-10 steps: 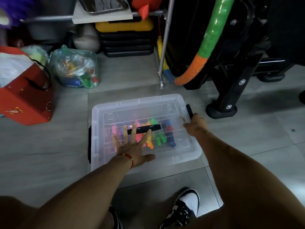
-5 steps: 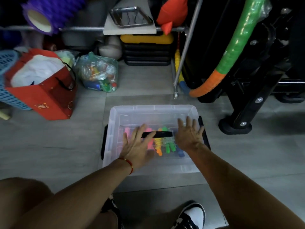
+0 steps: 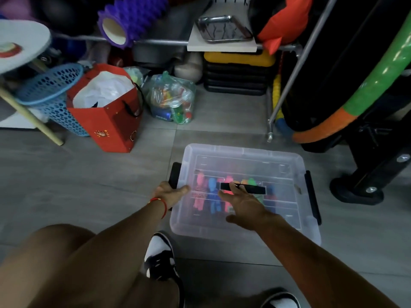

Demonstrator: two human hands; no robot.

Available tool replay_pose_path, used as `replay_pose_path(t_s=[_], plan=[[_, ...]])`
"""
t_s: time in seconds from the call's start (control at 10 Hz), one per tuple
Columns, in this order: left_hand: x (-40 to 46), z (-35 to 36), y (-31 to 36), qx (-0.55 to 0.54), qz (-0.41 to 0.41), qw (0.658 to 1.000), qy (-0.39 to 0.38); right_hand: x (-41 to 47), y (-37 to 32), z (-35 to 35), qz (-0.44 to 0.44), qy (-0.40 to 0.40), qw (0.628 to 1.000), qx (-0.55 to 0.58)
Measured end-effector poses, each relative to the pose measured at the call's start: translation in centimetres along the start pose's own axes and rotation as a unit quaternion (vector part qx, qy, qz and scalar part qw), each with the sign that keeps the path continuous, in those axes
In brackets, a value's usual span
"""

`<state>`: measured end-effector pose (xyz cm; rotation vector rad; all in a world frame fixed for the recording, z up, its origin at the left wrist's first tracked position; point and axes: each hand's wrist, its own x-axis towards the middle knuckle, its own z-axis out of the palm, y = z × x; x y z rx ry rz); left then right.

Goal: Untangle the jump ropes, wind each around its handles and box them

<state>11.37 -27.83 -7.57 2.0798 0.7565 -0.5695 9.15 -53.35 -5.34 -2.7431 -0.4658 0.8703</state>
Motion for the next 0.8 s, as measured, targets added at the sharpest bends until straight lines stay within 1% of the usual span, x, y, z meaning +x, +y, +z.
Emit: replay_pose_path(t_s=[0.1, 0.2, 0.3, 0.4, 0.5, 0.6, 0.7, 0.8], plan=[[-1.4, 0.9, 0.6, 0.057, 0.074, 0.993, 0.070, 0.4, -0.5, 0.0, 0.010, 0.011, 1.000, -0.008], [-2.8, 1.7, 1.5, 0.158, 0.114, 0.973, 0.123, 0.5, -0.6, 0.1, 0.008, 0.020, 1.000, -0.015], [-3.0, 2.2, 2.0, 0.223, 0.132, 0.955, 0.145, 0.3, -0.6, 0.1, 0.006, 0.020, 1.000, -0.015], [-3.4, 2.8, 2.4, 0.248, 0.129, 0.948, 0.155, 0.1, -0.7, 0.1, 0.010, 0.017, 1.000, -0.001], [-3.6, 2.9, 2.8, 0.238, 0.111, 0.952, 0.154, -0.2, -0.6, 0.0, 0.005, 0.021, 1.000, -0.005], [-4.3, 2.8, 3.3, 0.168, 0.081, 0.975, 0.120, -1.2, -0.9, -0.2, 0.008, 0.029, 0.999, -0.011], [-6.5, 3.1, 4.4, 0.193, 0.141, 0.964, 0.114, -2.6, -1.7, -0.2, 0.019, 0.063, 0.998, 0.025], [-10.2, 3.0, 6.2, 0.159, 0.234, 0.955, 0.087, -4.7, -2.5, -1.5, 0.010, 0.142, 0.987, 0.080]])
